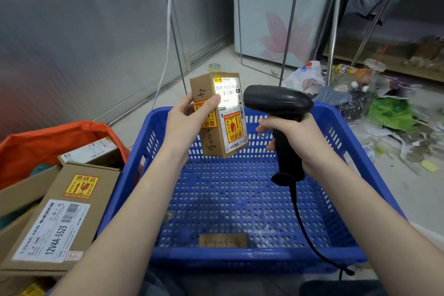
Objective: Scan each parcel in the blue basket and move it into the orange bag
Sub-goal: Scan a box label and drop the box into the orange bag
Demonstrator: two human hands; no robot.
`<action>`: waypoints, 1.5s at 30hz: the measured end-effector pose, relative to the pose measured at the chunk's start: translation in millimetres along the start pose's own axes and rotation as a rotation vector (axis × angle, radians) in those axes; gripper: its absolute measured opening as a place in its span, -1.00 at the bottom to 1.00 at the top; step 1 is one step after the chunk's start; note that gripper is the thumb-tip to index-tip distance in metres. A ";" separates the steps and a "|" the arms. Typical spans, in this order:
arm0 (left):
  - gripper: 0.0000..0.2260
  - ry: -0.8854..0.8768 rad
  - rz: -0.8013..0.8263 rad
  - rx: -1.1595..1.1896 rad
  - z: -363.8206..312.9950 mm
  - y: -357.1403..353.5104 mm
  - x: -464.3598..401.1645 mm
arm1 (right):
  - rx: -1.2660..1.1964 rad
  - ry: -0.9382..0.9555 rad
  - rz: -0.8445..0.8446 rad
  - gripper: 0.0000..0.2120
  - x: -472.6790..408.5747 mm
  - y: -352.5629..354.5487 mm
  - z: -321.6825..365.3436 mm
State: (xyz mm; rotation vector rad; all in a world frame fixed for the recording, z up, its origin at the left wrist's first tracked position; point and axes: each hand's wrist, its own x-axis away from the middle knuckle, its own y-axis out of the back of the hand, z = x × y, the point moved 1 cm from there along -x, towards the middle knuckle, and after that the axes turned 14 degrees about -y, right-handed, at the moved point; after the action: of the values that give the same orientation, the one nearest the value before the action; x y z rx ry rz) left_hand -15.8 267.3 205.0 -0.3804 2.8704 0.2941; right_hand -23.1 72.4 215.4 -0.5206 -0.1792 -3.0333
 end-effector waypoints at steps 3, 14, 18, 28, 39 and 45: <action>-0.64 0.000 0.003 0.007 -2.1 -0.1 0.6 | -0.001 -0.005 -0.013 -0.95 0.3 0.7 1.5; -0.60 0.018 -0.035 0.009 2.7 6.0 -1.6 | 0.007 -0.022 -0.036 -0.95 1.8 4.3 2.4; -0.62 0.015 -0.051 0.004 2.5 6.2 -3.6 | -0.009 -0.021 -0.049 -0.94 -0.7 4.7 1.5; -0.63 -0.077 -0.160 -0.076 -17.4 23.0 -2.3 | 0.013 0.021 -0.013 -0.80 9.1 -16.4 3.9; -0.80 -0.042 -0.243 -0.236 -39.8 182.0 36.0 | 0.014 0.060 0.268 -0.80 41.5 -144.1 25.3; -0.39 0.031 -0.393 -0.593 -9.7 292.3 67.5 | 0.192 0.108 0.393 -0.88 60.6 -234.6 27.7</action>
State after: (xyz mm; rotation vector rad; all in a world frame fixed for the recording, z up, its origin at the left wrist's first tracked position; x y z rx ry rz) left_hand -162.3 526.1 245.9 -1.0353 2.5977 1.0631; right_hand -89.2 306.1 237.2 -0.3295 -0.3164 -2.6187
